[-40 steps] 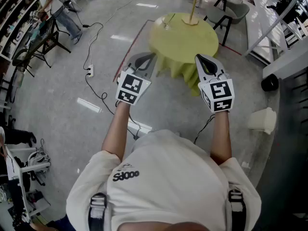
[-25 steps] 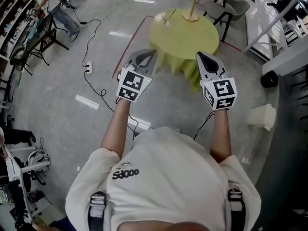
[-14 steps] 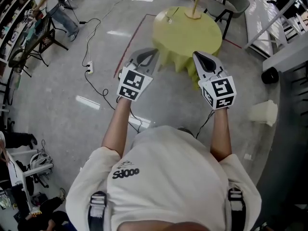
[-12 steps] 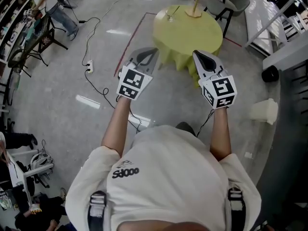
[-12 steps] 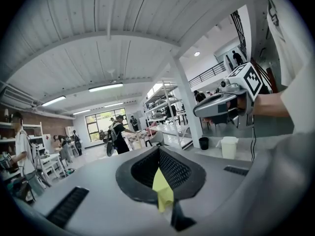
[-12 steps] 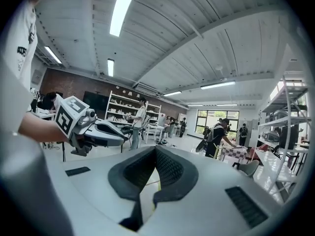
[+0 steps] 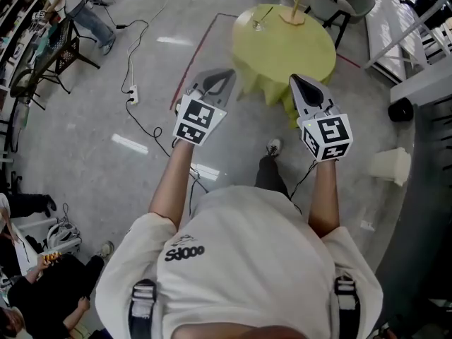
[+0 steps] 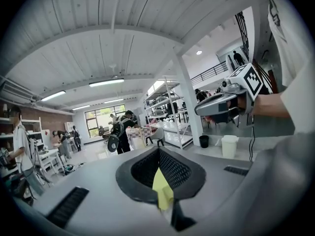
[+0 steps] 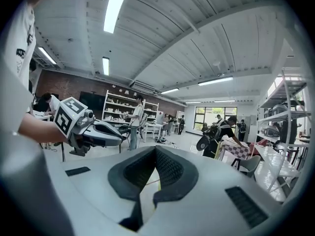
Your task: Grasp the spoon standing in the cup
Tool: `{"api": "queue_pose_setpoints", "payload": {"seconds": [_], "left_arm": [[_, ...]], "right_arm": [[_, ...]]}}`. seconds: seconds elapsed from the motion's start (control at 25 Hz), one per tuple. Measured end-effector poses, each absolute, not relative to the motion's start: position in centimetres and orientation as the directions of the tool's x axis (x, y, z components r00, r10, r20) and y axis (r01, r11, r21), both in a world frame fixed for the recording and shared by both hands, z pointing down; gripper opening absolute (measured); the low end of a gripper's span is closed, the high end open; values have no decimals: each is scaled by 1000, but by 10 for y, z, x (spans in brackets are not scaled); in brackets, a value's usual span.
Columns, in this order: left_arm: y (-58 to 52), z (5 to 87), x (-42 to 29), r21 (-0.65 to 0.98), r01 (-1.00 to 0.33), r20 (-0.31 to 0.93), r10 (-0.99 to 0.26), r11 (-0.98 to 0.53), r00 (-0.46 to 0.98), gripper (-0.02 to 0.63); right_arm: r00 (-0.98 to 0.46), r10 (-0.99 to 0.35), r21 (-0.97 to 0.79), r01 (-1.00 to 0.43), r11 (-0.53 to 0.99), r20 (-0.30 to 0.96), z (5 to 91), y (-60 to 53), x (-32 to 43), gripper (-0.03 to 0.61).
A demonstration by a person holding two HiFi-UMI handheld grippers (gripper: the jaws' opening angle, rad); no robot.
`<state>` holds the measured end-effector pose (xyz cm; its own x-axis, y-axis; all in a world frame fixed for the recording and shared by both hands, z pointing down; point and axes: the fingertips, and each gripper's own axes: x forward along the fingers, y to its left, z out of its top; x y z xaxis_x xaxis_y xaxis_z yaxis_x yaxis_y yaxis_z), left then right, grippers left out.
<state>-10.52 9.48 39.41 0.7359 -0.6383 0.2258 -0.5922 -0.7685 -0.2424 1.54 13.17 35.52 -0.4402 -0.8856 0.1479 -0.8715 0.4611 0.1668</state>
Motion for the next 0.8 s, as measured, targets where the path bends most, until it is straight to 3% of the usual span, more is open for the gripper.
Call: {"api": "queue_pose_setpoints", "payload": {"seconds": [0.8], "left_arm": [[-149, 412, -1, -218, -654, 272, -689, -724, 672, 28]], "right_arm": [[-470, -872, 242, -837, 490, 140, 358, -115, 136, 21]]}}
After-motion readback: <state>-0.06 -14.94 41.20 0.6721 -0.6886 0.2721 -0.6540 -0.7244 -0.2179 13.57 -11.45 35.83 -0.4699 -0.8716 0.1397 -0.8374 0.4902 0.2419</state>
